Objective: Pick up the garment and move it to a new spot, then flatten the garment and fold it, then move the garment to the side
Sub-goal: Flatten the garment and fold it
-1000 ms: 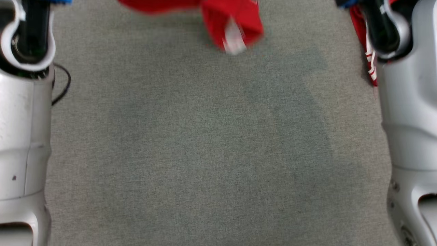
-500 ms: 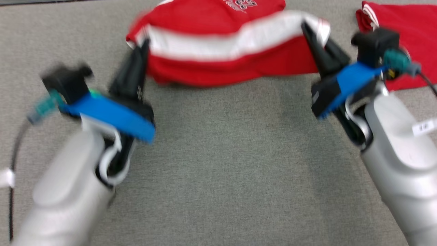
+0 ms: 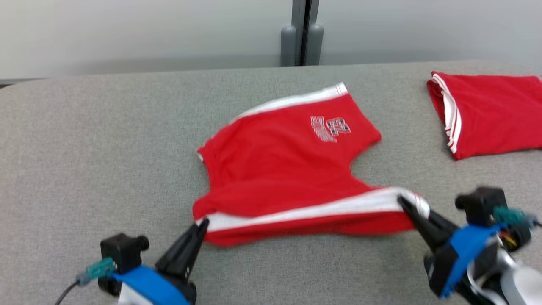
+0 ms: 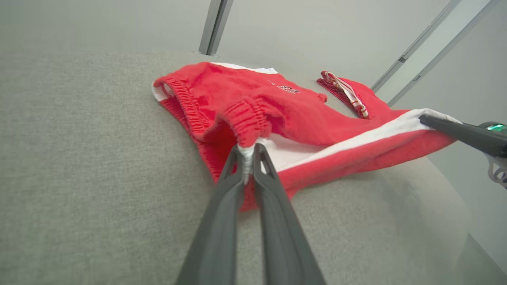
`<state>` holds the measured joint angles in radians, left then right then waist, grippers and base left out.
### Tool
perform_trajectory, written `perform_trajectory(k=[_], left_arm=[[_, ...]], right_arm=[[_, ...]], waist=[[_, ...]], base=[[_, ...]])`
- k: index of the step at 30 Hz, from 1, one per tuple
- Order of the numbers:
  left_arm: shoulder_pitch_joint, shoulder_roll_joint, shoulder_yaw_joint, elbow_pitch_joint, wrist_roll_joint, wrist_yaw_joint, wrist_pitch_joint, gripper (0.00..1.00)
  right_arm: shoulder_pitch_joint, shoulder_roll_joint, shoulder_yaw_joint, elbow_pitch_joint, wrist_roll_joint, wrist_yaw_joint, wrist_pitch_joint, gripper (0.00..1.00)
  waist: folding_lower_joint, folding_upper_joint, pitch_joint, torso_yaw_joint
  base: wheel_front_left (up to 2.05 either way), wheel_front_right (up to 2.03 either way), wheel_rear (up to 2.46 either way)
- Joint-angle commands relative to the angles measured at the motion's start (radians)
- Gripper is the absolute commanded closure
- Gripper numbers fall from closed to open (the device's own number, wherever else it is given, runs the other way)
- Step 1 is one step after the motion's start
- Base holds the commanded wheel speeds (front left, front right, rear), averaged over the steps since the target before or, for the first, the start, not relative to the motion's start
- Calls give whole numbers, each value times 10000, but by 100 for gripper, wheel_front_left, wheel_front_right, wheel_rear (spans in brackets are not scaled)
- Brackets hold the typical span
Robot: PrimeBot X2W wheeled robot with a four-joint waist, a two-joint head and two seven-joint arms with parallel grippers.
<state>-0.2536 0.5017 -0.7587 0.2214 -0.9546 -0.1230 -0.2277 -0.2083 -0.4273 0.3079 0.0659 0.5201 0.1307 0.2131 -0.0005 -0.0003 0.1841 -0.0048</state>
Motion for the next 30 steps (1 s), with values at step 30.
perform_trajectory(k=[30], left_arm=[[-1151,-1062,894,-49,-901,1352,285,100]], right_arm=[[-1828,-540,348,-796,-576,2,197,100]], waist=[[5,3,871,306]], base=[[0,0,0]])
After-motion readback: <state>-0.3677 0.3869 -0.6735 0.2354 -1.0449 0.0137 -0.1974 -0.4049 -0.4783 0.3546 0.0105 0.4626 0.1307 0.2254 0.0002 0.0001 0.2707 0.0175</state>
